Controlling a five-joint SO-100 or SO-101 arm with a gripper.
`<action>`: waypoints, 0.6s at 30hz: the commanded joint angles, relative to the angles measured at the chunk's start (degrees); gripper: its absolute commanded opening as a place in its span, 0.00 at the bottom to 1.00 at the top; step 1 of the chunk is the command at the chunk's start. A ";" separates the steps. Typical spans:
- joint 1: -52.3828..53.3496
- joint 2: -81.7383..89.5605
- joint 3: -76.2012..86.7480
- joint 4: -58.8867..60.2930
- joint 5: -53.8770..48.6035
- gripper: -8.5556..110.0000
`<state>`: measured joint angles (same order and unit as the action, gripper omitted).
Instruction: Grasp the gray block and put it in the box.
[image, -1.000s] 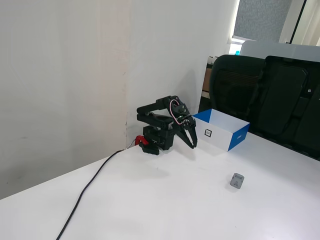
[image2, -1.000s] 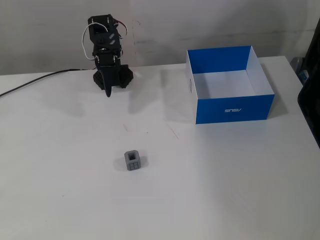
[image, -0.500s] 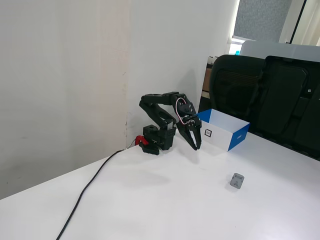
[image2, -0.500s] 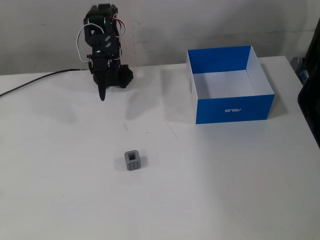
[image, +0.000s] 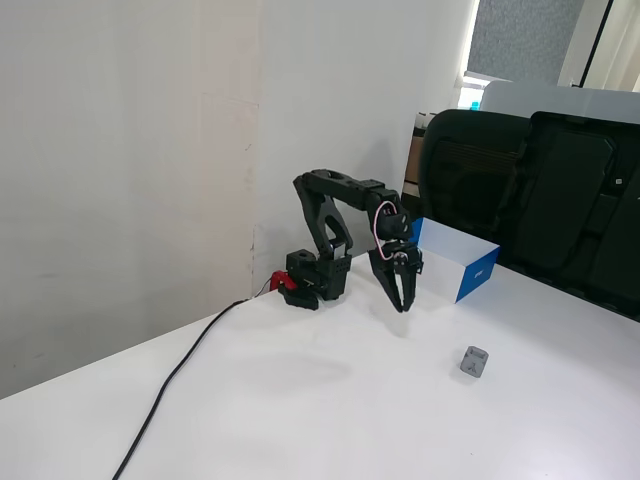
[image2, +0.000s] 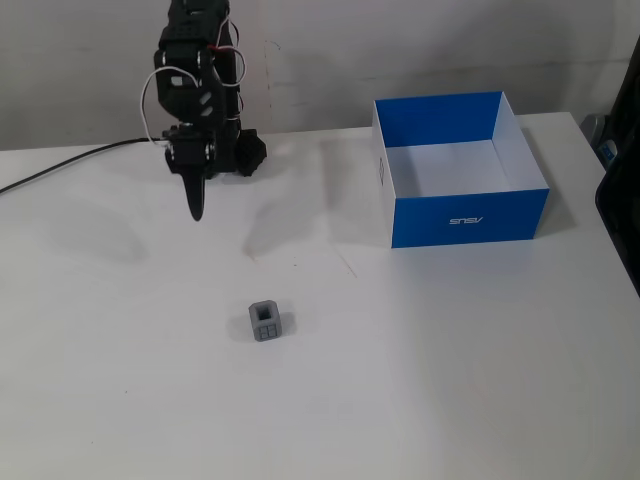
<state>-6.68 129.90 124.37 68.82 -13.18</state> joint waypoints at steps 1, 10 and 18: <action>0.35 -2.72 -6.24 -1.14 0.44 0.07; 3.16 -5.36 -8.17 -2.29 0.53 0.11; 6.94 -8.09 -11.60 -1.67 0.70 0.24</action>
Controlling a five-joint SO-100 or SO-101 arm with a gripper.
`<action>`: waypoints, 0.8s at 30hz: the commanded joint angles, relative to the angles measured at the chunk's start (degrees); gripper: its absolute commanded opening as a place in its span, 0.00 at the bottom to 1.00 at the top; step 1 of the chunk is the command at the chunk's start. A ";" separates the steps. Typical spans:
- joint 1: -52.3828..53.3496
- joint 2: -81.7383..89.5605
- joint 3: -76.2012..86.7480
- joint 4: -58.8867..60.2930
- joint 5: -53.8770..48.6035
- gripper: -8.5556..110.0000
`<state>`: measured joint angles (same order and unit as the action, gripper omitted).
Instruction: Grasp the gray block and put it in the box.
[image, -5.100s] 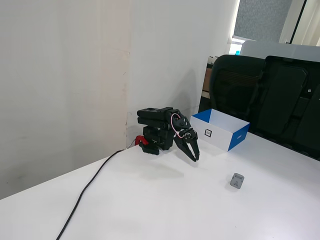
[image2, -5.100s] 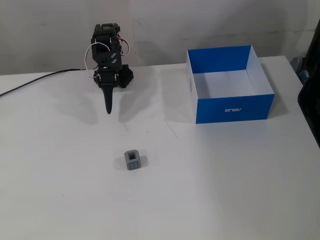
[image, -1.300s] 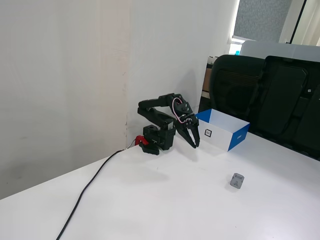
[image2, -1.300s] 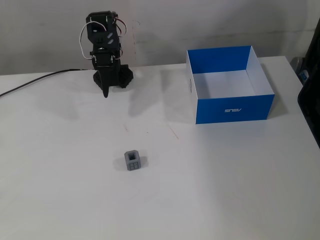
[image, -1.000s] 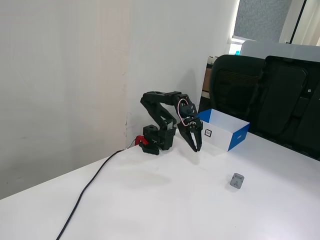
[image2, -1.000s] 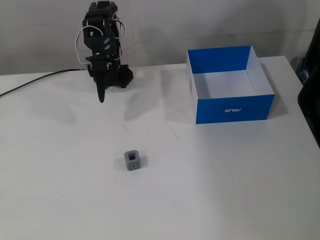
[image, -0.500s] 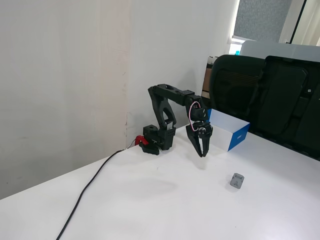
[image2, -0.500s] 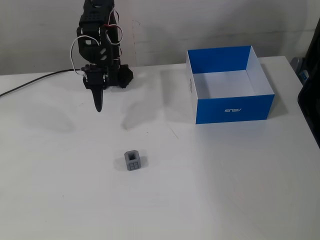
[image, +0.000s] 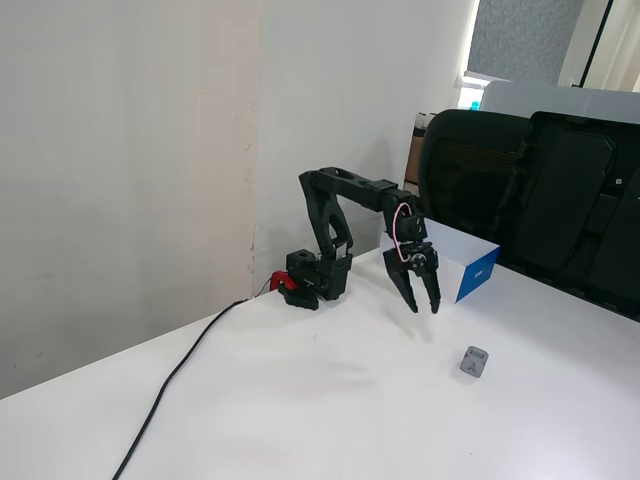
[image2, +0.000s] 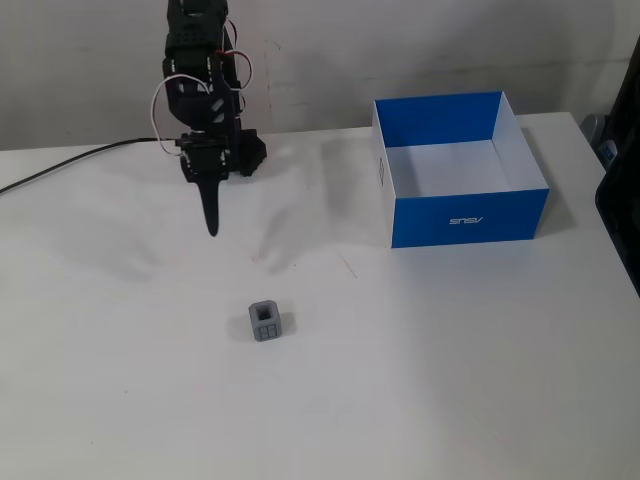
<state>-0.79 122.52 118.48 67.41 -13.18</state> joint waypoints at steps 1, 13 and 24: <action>1.41 -1.41 -6.33 -0.26 0.70 0.24; 4.57 -14.94 -19.07 1.85 0.70 0.26; 5.71 -23.20 -27.25 3.25 0.70 0.32</action>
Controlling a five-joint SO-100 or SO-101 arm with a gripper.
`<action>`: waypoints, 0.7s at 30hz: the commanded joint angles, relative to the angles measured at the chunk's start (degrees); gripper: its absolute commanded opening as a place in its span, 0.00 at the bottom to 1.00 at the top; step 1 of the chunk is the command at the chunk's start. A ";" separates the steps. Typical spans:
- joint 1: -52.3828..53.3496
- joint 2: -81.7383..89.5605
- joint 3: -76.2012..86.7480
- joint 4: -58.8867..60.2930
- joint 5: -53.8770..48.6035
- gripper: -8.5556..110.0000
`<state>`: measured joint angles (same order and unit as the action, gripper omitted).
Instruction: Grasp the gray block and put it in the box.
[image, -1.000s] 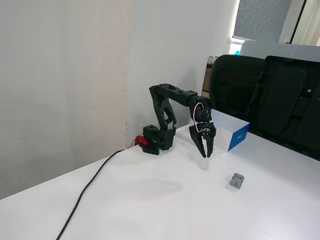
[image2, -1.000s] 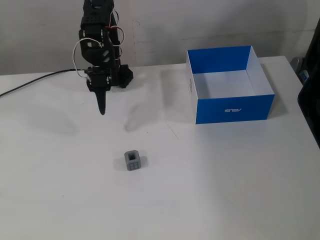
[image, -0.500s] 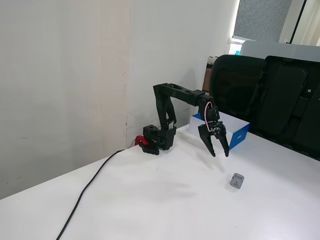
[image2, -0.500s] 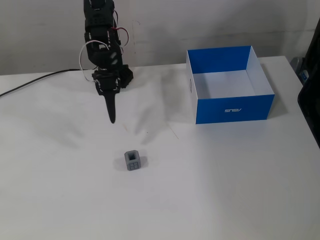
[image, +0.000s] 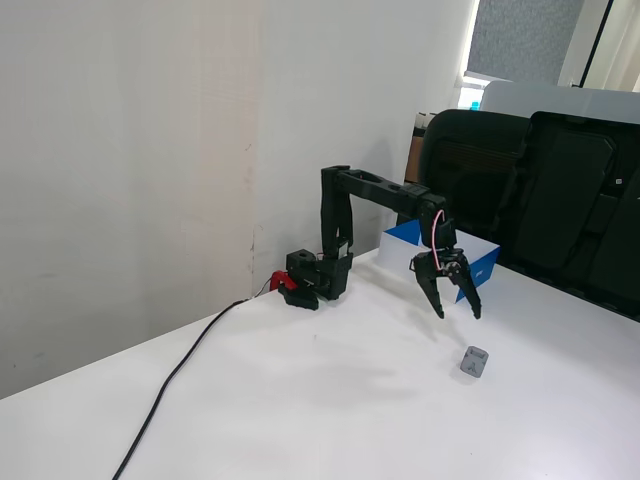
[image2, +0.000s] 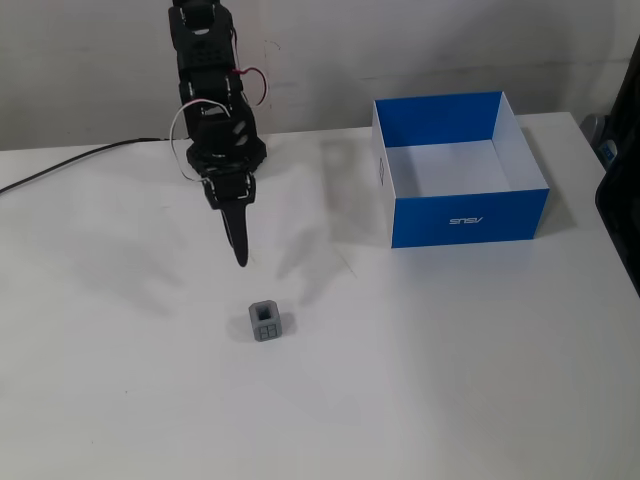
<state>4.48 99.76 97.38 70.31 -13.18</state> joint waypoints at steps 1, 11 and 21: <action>0.53 -1.32 -7.38 0.70 0.70 0.32; 1.85 -10.99 -18.98 5.01 1.23 0.33; 2.11 -20.74 -26.98 9.93 2.55 0.33</action>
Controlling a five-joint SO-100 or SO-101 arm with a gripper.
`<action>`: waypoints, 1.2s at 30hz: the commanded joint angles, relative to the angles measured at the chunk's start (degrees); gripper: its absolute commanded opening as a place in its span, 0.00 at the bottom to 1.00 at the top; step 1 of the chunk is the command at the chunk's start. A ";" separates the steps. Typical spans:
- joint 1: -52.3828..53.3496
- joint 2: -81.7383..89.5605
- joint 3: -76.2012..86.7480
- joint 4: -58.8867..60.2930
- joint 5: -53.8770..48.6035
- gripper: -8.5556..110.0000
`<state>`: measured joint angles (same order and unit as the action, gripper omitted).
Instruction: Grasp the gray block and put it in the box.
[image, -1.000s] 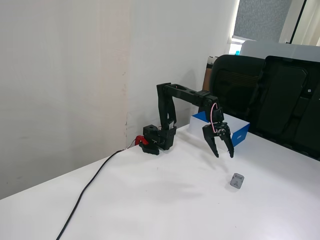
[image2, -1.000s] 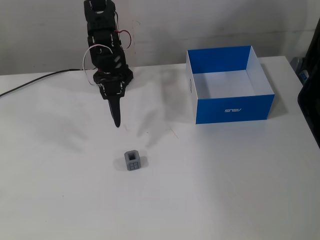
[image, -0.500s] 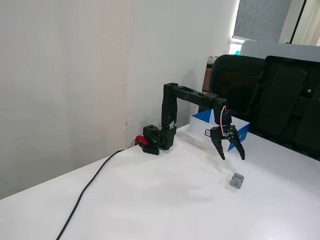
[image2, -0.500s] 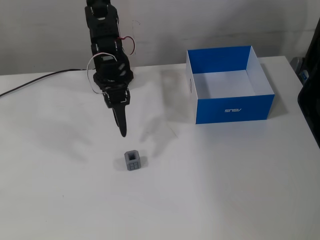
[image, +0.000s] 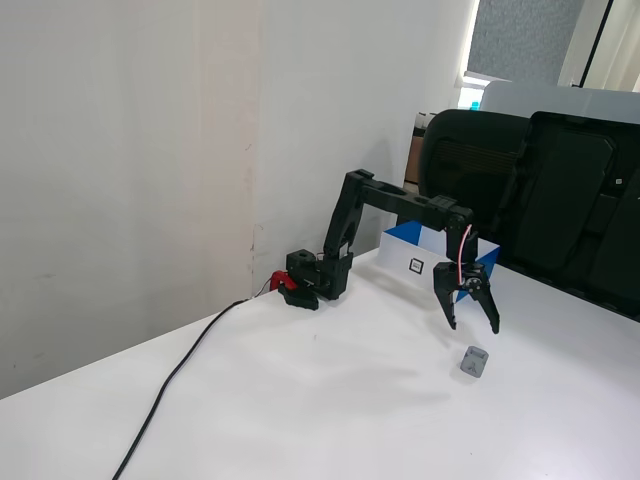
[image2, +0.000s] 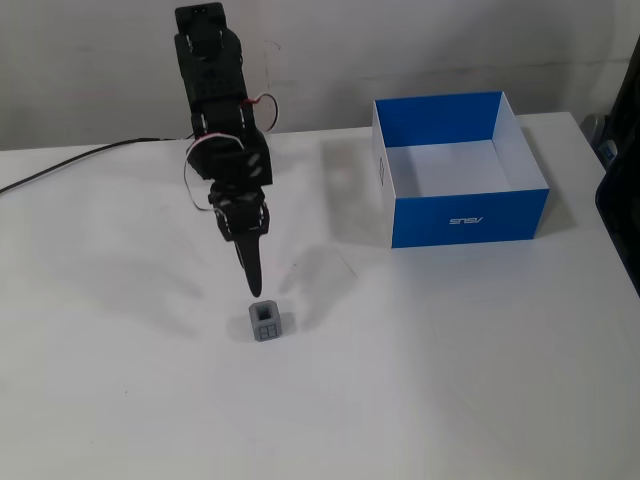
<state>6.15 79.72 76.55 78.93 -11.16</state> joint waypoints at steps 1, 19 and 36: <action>0.44 -1.67 -6.94 1.85 0.53 0.33; -0.62 -14.68 -20.04 5.10 0.62 0.33; -0.26 -22.94 -25.84 6.94 0.88 0.25</action>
<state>6.06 55.11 55.28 85.52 -10.99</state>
